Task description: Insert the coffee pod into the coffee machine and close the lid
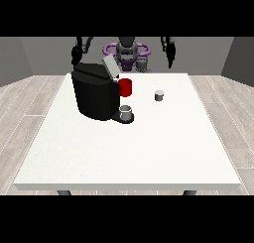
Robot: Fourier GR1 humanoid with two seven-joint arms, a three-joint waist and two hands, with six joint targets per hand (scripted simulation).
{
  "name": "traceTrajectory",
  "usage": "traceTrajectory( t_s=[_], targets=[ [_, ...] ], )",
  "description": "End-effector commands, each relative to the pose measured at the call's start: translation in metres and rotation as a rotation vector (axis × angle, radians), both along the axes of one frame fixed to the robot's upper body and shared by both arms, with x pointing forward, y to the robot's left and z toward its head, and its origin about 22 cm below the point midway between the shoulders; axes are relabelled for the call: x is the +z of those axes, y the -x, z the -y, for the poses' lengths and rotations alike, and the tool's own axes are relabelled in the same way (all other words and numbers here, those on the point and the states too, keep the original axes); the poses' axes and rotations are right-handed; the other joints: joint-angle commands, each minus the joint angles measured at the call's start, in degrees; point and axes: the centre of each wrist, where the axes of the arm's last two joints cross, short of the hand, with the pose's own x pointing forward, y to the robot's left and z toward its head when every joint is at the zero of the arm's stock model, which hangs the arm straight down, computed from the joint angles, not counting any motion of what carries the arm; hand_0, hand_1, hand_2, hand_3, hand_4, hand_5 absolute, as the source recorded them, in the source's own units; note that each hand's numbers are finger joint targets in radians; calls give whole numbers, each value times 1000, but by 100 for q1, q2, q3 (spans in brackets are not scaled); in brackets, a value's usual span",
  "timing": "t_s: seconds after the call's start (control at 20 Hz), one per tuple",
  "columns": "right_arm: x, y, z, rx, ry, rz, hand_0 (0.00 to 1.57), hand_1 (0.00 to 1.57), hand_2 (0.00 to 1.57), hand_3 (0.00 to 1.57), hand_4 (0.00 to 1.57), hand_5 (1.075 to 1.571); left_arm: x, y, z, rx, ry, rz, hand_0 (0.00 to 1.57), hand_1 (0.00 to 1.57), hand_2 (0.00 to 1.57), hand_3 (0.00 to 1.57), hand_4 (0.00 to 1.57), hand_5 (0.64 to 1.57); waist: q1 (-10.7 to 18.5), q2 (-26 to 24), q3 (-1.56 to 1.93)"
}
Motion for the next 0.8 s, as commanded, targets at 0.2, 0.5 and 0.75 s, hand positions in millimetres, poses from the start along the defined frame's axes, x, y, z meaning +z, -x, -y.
traceTrajectory(
  t_s=[0.2,0.5,0.75],
  targets=[
    [-5,-4,-1,47,-21,-49,0,0,0,0,0,1571,6,3,-2,-167,-220,80,0,0,0,0,0,1571,145,-213,-202],
    [5,-12,-21,-50,110,48,0,0,0,0,0,1571,24,-23,-39,-236,-374,114,0,0,0,0,0,1571,-154,56,-205],
    [25,-30,-27,-17,125,110,0,0,0,0,0,1571,46,-55,-70,-204,-513,94,0,0,0,0,0,1571,-428,570,-205]
  ],
)
